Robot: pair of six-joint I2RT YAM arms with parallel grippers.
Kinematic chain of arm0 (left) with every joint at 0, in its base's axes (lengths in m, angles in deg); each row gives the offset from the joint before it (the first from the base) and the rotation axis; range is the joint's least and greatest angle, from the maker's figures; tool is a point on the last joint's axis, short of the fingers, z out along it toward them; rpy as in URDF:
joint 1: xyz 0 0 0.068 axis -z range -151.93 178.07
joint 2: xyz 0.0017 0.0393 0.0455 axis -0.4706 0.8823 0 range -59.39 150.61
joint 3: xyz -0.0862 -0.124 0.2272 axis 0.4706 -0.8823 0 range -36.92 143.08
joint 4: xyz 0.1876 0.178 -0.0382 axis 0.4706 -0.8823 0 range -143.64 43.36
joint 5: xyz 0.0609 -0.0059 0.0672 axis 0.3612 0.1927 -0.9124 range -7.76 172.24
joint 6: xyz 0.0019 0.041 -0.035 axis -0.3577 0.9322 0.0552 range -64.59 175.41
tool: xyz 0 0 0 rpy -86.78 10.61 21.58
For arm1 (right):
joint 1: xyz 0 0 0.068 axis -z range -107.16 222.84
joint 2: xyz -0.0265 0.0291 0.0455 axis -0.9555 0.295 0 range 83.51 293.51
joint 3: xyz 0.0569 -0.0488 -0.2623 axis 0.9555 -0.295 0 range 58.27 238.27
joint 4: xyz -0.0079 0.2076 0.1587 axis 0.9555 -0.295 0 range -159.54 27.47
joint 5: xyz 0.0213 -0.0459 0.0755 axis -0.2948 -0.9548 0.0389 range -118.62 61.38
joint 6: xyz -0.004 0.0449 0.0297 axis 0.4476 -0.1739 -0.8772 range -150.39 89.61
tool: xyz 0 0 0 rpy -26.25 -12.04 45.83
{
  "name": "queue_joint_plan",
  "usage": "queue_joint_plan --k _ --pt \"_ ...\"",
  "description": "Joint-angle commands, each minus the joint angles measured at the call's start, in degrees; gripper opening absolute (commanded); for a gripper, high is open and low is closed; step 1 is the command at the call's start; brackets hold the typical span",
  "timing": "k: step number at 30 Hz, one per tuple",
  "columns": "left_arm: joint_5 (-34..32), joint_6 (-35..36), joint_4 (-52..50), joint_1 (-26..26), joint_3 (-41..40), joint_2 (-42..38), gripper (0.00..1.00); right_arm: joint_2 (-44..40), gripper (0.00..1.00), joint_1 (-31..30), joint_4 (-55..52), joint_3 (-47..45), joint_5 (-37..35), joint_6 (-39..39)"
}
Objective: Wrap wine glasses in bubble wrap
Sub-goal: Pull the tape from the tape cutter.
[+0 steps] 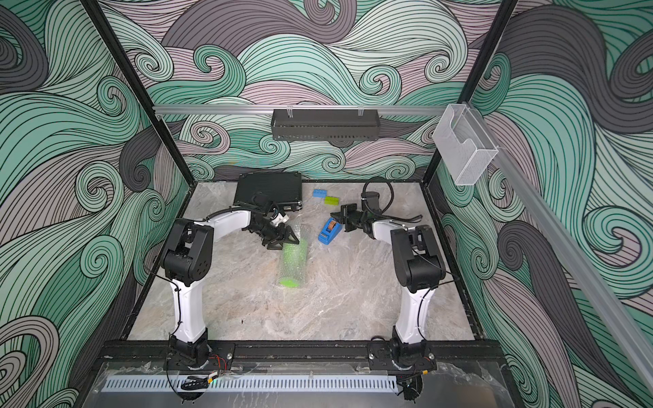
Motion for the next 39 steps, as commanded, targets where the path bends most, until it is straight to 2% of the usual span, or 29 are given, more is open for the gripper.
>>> queue_joint_plan --k 1,8,14,18,21,24,34,39 --pt "-8.41 0.53 -7.09 0.89 -2.29 3.28 0.69 -0.29 0.0 -0.41 3.14 0.0 0.84 -0.55" --pt "-7.85 0.37 -7.03 0.87 -2.3 3.09 0.69 -3.65 0.0 -4.22 2.81 -2.96 0.38 0.29" --pt "-7.16 -0.05 -6.18 0.88 -3.14 2.27 0.69 -6.47 0.0 -8.63 3.77 -8.11 -2.95 0.82" --pt "-8.3 0.66 -6.74 0.84 -2.64 1.54 0.69 -7.51 0.0 -9.58 3.73 -11.34 -4.92 1.65" --pt "-6.86 -0.24 -5.98 0.84 -3.06 2.35 0.69 -8.06 0.0 -9.89 0.51 -12.02 -5.99 4.57" --pt "-7.95 0.58 -6.9 0.83 -2.23 2.17 0.69 -8.35 0.0 -9.82 2.61 -13.36 -5.78 2.99" --pt "-8.04 0.33 -5.95 0.85 -3.46 1.8 0.69 -9.39 0.0 -5.86 -3.74 -2.29 -4.03 4.95" --pt "-8.68 0.83 -6.73 0.84 -2.69 1.68 0.69 -8.67 0.0 -5.83 -0.69 -4.25 -3.67 2.48"
